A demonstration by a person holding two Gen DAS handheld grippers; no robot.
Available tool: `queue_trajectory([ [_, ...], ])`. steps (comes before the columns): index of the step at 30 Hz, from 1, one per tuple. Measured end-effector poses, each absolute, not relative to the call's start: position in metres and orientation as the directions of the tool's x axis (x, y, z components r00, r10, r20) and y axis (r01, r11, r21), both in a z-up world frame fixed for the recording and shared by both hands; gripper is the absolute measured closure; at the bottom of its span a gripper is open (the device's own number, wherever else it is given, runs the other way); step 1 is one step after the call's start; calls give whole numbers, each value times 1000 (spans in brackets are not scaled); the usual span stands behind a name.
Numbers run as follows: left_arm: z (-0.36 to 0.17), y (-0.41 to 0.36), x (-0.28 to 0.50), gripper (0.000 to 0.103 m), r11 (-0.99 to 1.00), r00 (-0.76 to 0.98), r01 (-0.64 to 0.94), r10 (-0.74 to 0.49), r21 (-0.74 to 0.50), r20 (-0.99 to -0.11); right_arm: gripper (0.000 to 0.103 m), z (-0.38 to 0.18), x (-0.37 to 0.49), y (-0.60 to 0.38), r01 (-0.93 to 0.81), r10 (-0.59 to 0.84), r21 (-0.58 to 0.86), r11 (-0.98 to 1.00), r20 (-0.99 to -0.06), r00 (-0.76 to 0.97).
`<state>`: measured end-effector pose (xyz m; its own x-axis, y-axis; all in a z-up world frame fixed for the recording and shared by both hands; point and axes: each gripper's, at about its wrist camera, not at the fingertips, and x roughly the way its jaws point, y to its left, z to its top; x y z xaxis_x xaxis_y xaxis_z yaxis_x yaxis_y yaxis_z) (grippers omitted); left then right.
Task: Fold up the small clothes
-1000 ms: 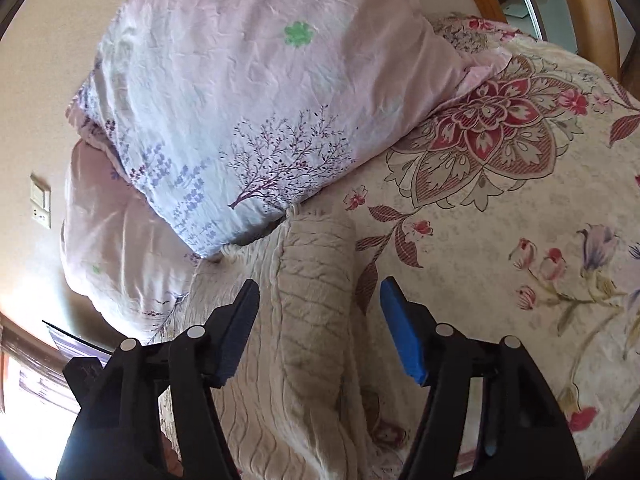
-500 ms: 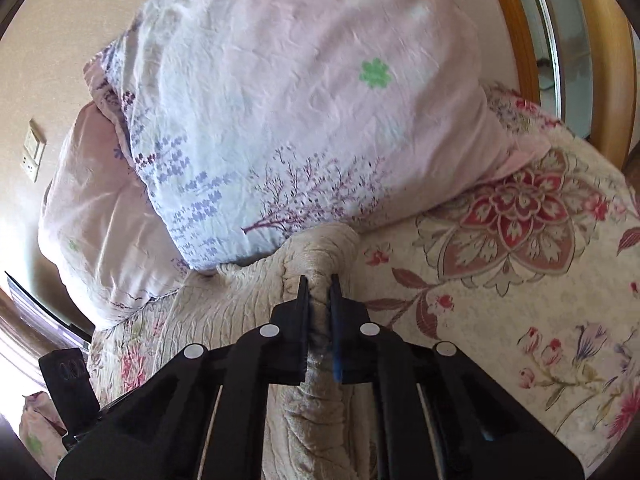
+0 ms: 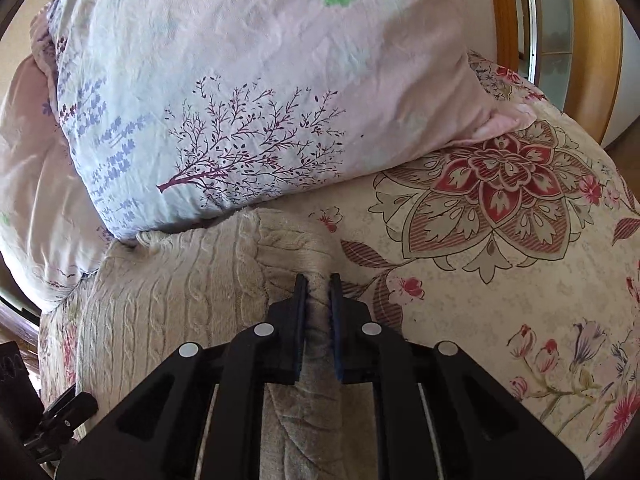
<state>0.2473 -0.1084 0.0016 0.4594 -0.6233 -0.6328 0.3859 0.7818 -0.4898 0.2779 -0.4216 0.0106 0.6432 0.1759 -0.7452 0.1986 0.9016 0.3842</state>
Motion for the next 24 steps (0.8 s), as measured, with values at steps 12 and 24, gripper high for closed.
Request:
queue_trajectory([
  [12, 6, -106, 241, 27, 782, 460, 390, -623, -486, -632, 69, 15, 199, -432, 150, 358, 610, 778, -626, 693],
  [24, 10, -114, 232, 26, 819, 496, 416, -568, -394, -657, 91, 20, 195, -427, 170, 238, 477, 862, -678, 695],
])
